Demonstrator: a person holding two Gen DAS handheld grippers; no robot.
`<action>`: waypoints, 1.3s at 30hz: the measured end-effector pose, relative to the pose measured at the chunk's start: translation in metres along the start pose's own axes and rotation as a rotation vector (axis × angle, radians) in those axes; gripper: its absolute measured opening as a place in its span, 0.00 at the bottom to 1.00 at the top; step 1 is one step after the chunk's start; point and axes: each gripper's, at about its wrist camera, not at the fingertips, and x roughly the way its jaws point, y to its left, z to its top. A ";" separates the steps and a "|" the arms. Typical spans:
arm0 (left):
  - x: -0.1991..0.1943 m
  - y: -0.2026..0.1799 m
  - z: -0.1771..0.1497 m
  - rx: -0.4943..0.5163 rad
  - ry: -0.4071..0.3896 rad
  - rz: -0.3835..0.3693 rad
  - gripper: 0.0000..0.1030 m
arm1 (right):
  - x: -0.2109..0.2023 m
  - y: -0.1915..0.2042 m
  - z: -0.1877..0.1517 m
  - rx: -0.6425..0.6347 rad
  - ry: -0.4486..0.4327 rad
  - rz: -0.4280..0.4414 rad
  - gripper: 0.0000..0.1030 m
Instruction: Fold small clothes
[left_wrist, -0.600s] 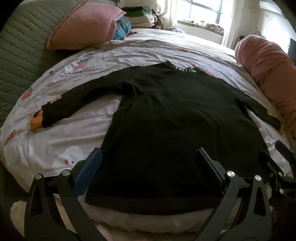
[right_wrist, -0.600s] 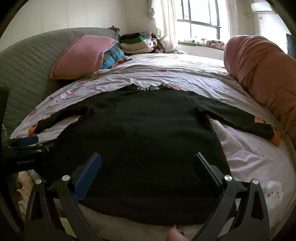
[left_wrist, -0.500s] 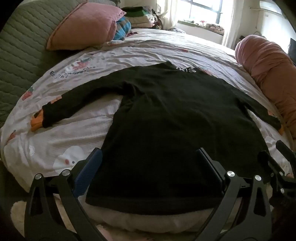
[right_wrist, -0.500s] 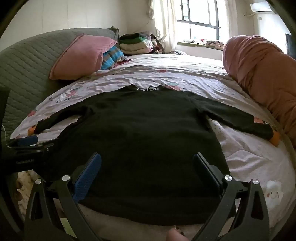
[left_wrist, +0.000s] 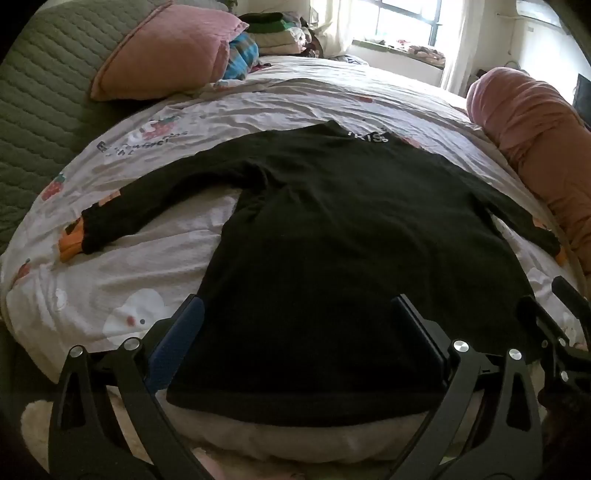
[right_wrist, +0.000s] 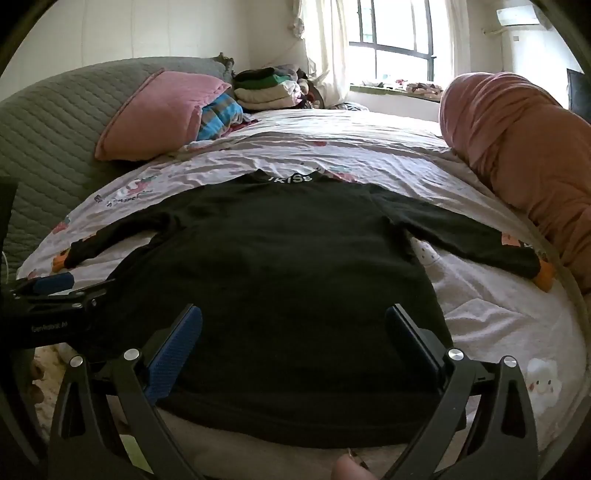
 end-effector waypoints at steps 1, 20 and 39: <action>0.000 0.000 0.000 0.001 -0.001 -0.001 0.92 | 0.000 0.000 0.000 -0.002 0.001 0.000 0.96; 0.000 0.001 -0.001 0.005 -0.005 -0.001 0.92 | -0.001 0.002 0.001 -0.011 0.002 -0.008 0.96; -0.002 -0.005 0.001 0.008 -0.005 -0.005 0.92 | -0.001 0.002 0.000 -0.015 0.002 -0.010 0.96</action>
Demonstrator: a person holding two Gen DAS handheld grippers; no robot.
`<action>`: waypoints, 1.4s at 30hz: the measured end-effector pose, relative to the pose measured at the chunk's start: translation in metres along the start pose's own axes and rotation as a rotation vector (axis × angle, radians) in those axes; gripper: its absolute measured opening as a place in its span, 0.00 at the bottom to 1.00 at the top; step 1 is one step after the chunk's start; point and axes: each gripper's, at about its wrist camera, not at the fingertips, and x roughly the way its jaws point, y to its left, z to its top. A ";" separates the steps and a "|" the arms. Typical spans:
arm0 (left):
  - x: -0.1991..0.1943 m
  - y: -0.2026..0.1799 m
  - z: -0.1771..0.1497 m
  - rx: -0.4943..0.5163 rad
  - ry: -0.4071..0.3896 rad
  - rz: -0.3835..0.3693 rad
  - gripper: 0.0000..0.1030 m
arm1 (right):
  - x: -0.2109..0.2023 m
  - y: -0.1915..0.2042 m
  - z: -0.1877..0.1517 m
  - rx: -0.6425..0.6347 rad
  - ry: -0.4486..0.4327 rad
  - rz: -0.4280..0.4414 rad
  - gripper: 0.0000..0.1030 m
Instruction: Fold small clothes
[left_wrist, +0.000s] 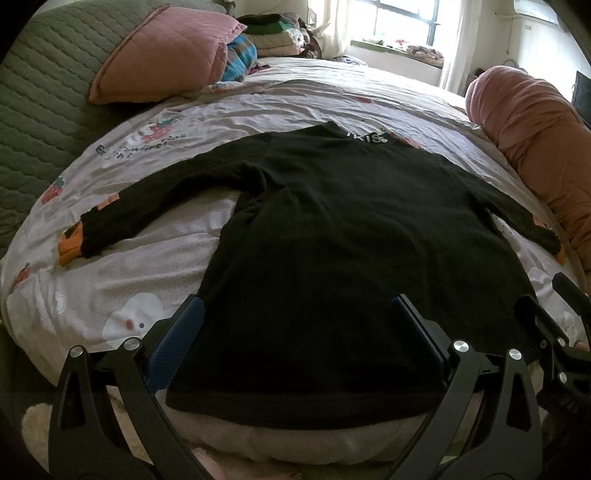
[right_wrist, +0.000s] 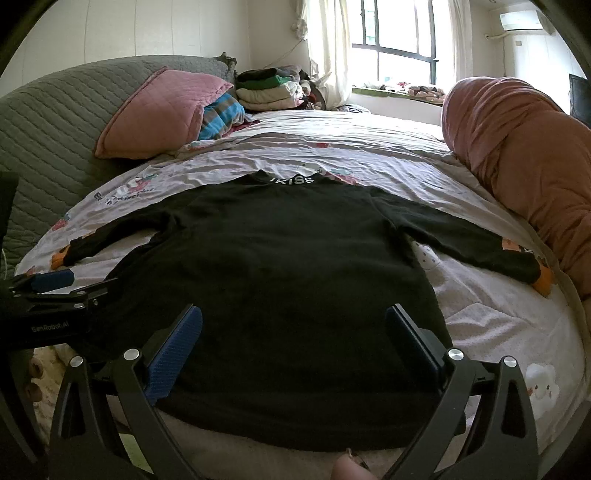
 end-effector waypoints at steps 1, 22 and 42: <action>0.000 0.000 0.000 -0.001 0.000 0.000 0.92 | 0.000 -0.001 0.000 0.000 0.000 0.001 0.96; 0.028 -0.009 0.027 0.018 0.025 0.003 0.92 | 0.030 -0.022 0.023 0.061 0.023 0.016 0.96; 0.071 -0.031 0.088 0.035 0.048 -0.036 0.92 | 0.075 -0.121 0.064 0.294 0.044 -0.080 0.96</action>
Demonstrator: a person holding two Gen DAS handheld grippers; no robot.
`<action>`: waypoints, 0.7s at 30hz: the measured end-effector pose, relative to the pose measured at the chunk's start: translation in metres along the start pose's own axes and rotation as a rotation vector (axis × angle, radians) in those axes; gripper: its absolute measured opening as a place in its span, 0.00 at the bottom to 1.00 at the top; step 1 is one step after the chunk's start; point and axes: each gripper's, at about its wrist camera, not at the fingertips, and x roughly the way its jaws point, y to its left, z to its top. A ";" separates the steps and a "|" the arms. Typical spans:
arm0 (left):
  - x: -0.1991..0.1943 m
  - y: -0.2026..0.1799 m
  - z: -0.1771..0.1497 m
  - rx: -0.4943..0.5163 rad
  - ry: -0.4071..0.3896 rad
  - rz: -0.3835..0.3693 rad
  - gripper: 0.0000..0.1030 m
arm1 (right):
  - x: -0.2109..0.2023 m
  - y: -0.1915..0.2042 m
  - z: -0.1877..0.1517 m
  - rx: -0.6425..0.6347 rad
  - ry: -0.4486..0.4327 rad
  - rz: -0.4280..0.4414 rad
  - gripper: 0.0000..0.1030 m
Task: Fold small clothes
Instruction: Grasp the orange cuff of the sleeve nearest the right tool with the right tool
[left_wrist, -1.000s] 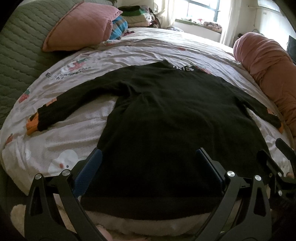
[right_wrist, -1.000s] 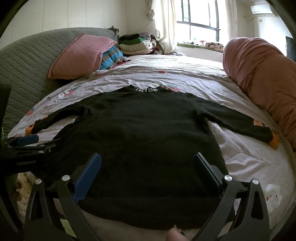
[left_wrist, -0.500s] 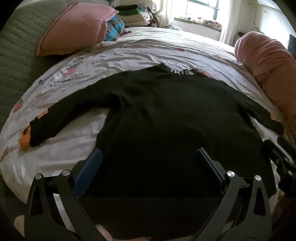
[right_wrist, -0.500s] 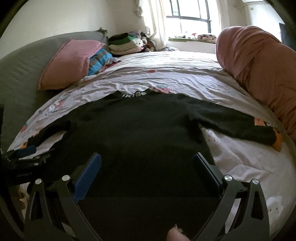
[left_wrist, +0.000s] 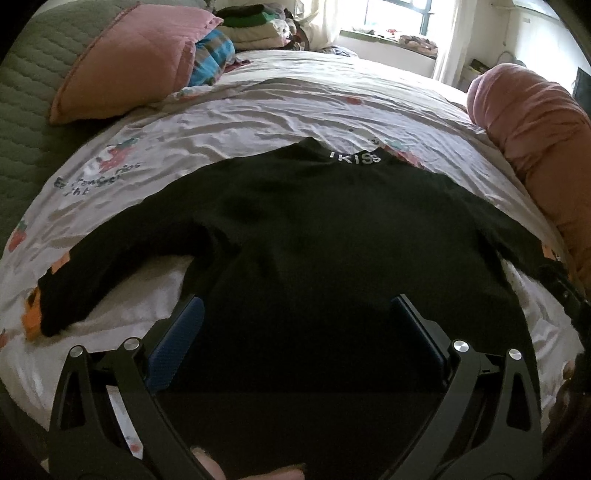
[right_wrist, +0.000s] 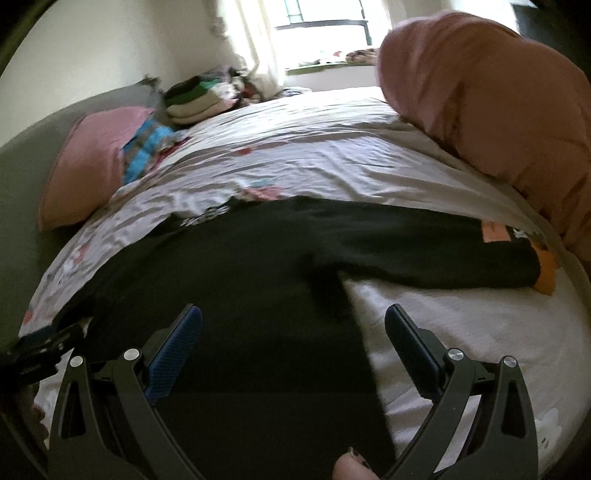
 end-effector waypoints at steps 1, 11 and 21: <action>0.002 0.000 0.002 -0.001 0.003 -0.003 0.92 | 0.003 -0.010 0.003 0.028 0.002 -0.012 0.96; 0.032 -0.005 0.026 0.003 0.051 -0.002 0.92 | 0.025 -0.105 0.014 0.294 0.030 -0.131 0.96; 0.057 -0.010 0.050 -0.006 0.070 -0.003 0.92 | 0.035 -0.175 0.011 0.508 0.038 -0.211 0.96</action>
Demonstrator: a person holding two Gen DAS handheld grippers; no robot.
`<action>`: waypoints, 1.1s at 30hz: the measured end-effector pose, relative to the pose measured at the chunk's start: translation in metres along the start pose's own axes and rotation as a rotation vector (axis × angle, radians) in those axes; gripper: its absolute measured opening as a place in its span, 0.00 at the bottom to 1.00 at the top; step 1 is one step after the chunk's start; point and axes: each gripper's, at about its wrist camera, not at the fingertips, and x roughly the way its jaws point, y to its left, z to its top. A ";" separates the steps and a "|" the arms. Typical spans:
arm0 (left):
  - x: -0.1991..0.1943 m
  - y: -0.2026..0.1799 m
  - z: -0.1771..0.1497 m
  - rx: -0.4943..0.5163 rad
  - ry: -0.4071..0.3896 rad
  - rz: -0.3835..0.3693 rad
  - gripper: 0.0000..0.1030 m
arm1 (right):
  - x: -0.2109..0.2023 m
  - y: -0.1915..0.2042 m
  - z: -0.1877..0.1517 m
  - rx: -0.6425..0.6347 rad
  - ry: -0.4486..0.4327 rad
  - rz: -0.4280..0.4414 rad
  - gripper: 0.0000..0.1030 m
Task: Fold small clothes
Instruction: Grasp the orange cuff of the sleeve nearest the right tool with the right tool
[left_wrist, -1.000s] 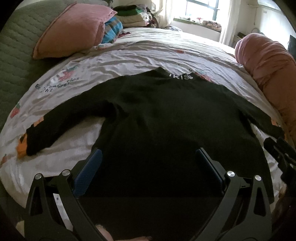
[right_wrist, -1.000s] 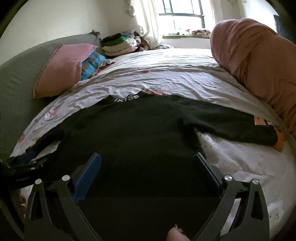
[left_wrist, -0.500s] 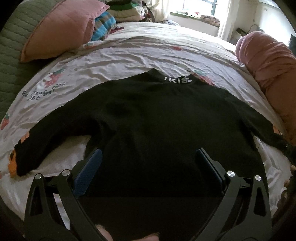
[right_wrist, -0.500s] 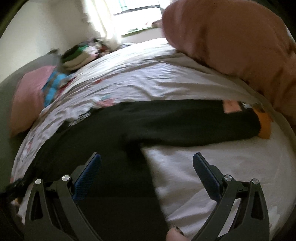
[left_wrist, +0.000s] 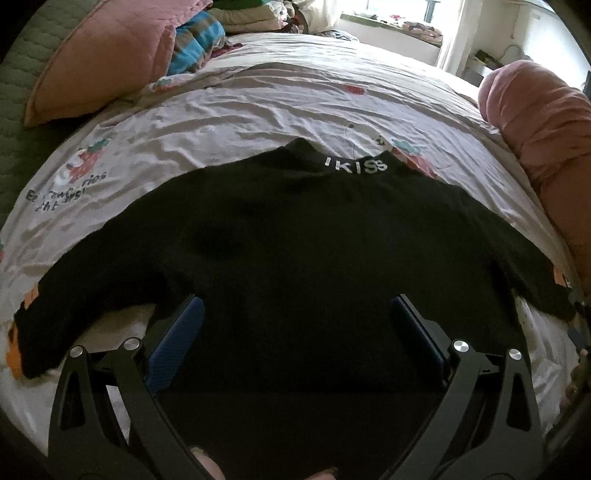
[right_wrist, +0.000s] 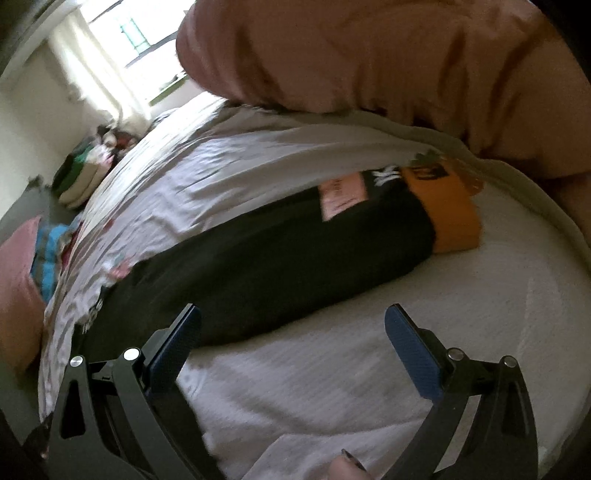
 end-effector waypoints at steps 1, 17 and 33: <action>0.003 -0.001 0.002 -0.002 0.002 0.003 0.92 | 0.002 -0.004 0.002 0.017 0.004 -0.002 0.96; 0.045 0.004 0.011 -0.050 0.020 0.047 0.92 | 0.041 -0.074 0.048 0.335 -0.064 0.040 0.51; 0.018 0.028 0.007 -0.121 -0.044 0.019 0.92 | -0.032 0.035 0.047 -0.081 -0.248 0.262 0.14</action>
